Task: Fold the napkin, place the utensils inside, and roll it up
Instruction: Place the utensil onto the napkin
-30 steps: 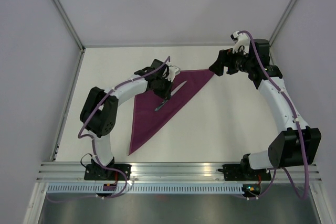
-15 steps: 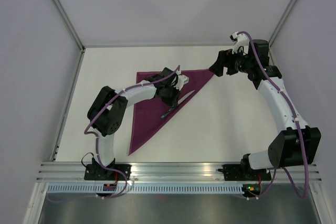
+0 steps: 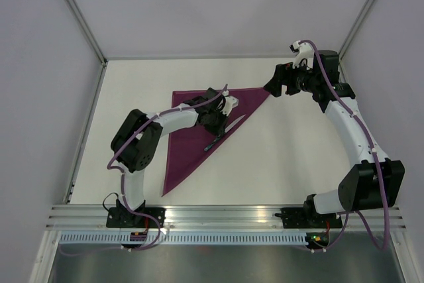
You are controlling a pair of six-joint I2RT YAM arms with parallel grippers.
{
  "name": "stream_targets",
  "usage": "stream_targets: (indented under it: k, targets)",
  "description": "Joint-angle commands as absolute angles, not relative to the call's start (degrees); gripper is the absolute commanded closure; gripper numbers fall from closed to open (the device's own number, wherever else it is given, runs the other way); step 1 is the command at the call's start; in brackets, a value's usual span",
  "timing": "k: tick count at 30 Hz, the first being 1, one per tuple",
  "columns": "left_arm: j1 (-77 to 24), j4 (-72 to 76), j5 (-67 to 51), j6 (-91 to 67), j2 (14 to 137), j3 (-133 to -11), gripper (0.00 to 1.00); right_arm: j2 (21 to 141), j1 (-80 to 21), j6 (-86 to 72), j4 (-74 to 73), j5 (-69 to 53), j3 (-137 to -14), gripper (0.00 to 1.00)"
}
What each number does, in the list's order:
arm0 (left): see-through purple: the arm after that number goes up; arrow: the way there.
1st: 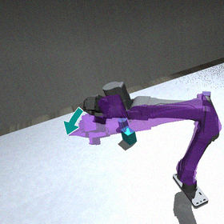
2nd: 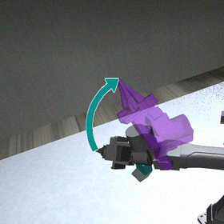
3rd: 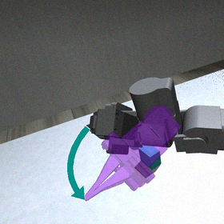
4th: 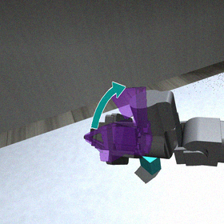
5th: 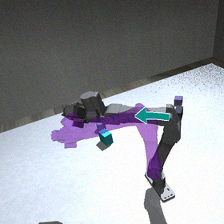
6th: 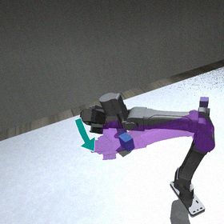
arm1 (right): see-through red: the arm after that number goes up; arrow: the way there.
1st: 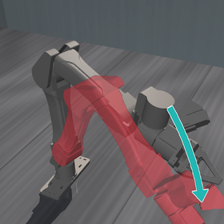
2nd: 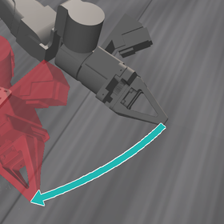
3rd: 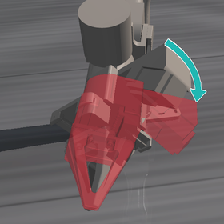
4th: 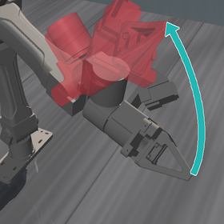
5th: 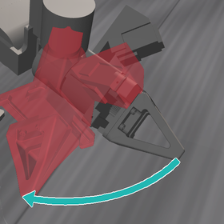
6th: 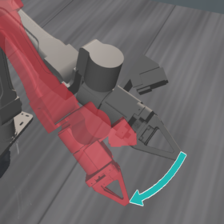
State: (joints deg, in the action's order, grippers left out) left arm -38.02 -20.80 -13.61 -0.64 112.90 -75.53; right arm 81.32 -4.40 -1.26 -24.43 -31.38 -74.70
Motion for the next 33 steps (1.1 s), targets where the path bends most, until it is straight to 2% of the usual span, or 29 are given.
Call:
stream_targets:
  k: [1, 20, 24, 30, 32, 33]
  targets:
    - [-38.8, -18.6, -13.6, -3.0, 113.6, -75.2, 0.98, 81.4, -4.8, -1.3, -23.9, -30.9, -74.6, 0.1]
    - [-39.1, -18.3, -13.4, -3.5, 115.1, -74.4, 0.97, 81.5, -4.8, -1.2, -24.1, -30.9, -74.5, 0.1]
    - [-39.1, -18.2, -13.3, -3.5, 114.8, -74.2, 0.92, 81.5, -5.0, -1.1, -24.2, -30.9, -74.5, 0.1]
    - [-39.1, -18.0, -12.6, -3.4, 113.5, -74.1, 0.78, 81.5, -5.1, -1.1, -24.1, -30.9, -74.6, 0.1]
    - [-39.0, -18.0, -12.4, -3.4, 112.8, -74.2, 0.76, 81.5, -5.2, -1.1, -24.2, -30.9, -74.6, 0.1]
    - [-39.1, -18.0, -12.3, -3.3, 112.5, -74.3, 0.71, 81.5, -5.2, -1.1, -24.2, -30.9, -74.6, 0.1]
